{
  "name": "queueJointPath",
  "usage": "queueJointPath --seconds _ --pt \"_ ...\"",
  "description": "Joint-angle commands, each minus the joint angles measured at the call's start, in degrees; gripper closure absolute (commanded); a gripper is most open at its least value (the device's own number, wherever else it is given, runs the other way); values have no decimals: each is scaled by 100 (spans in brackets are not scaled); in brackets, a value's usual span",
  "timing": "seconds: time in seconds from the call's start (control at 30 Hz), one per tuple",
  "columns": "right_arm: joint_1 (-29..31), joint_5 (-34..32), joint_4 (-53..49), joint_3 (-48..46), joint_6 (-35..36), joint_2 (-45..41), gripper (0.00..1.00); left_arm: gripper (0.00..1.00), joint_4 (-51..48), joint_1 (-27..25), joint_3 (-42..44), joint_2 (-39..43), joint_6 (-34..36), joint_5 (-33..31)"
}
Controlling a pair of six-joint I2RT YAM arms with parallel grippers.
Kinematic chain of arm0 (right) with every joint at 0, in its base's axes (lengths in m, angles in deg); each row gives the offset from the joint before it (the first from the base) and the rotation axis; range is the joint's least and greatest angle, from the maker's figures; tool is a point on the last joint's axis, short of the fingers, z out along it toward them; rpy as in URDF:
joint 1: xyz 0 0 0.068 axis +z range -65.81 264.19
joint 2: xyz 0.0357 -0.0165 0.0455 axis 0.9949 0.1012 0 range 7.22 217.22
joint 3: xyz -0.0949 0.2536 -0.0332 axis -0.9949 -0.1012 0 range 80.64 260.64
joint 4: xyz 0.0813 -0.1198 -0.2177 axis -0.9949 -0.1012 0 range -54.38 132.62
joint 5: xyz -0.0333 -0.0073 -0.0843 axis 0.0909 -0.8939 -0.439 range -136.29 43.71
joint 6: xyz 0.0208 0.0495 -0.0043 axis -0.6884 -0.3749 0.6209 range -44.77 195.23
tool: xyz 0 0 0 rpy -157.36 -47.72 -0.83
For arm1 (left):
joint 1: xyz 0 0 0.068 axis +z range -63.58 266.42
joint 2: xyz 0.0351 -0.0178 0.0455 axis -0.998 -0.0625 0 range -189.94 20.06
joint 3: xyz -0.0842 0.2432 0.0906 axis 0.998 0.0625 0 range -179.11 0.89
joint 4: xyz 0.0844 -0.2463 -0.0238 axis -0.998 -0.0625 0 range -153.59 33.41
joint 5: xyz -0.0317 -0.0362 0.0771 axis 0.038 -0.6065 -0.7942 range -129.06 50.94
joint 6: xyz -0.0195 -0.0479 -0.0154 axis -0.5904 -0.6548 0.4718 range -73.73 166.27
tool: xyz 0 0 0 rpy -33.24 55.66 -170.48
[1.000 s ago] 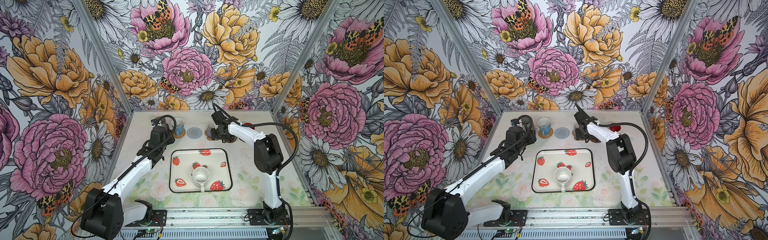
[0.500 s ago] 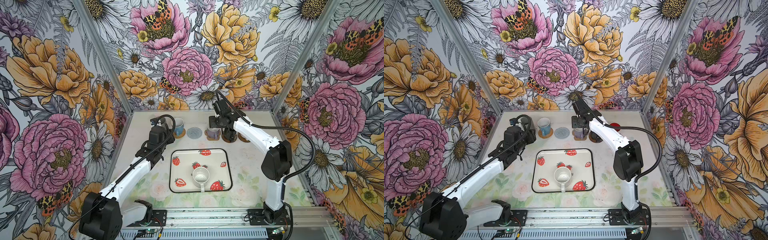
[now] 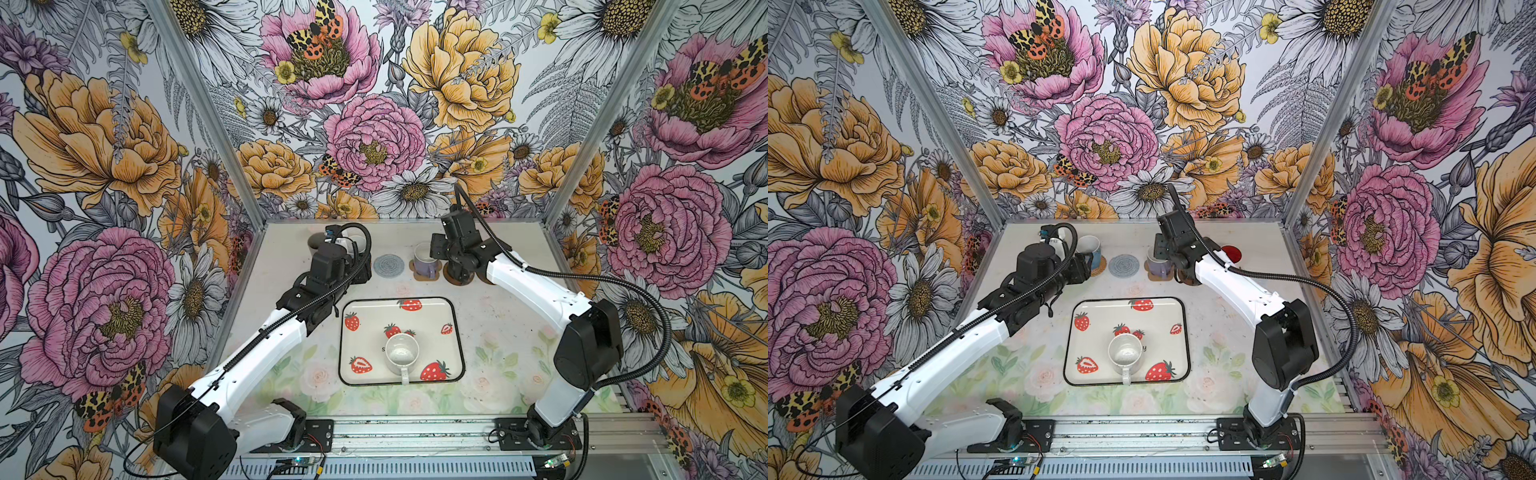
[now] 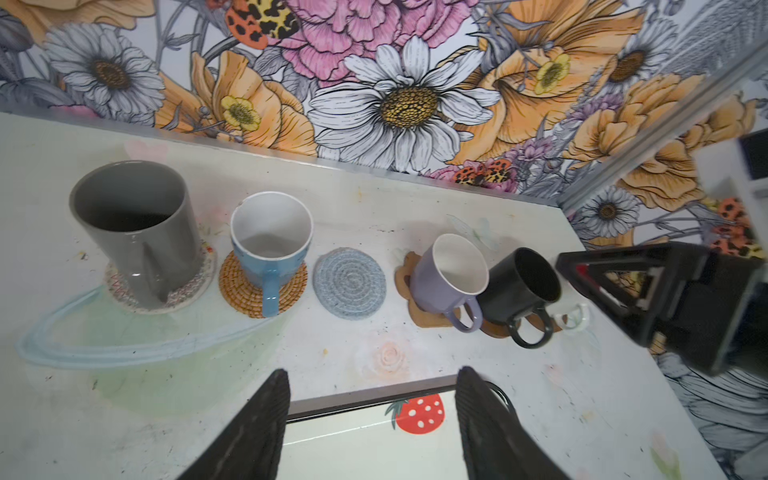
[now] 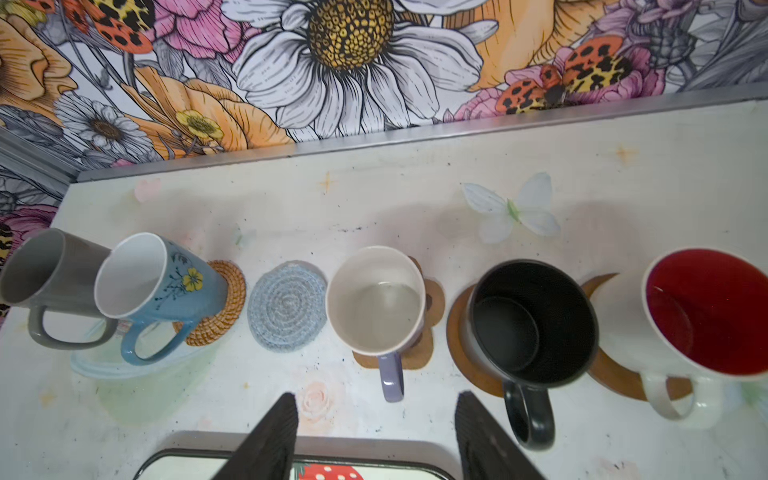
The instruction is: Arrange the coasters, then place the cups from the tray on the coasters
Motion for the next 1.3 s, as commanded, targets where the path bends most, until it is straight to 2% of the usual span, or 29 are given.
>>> queueJointPath --seconds 0.0,0.23,0.37,0.43,0.67,0.97,1.27 --pt "-66 -188 819 -359 -132 -652 37 35 -987 -370 -428 -82 394 393" --pt "-182 -197 932 -787 -120 -1042 36 34 -2384 -1509 -1150 -484 440 181" --pt "-209 -250 1054 -988 -115 -1185 29 32 -3676 -2072 -1663 -913 308 -280" --pt "-242 -234 1077 -1033 -106 -1205 29 32 -3961 -2242 -1725 -1017 165 -196" --pt "-320 -241 1138 -1159 -101 -1234 27 31 -4235 -2926 -1503 -1024 -125 598" --pt "-420 -83 1183 -1170 -149 -1084 27 31 -4536 -3583 -1138 -962 -808 927" --pt "-454 -50 1217 -1222 -156 -1075 27 31 -4531 -4228 -984 -1313 -1080 1348"
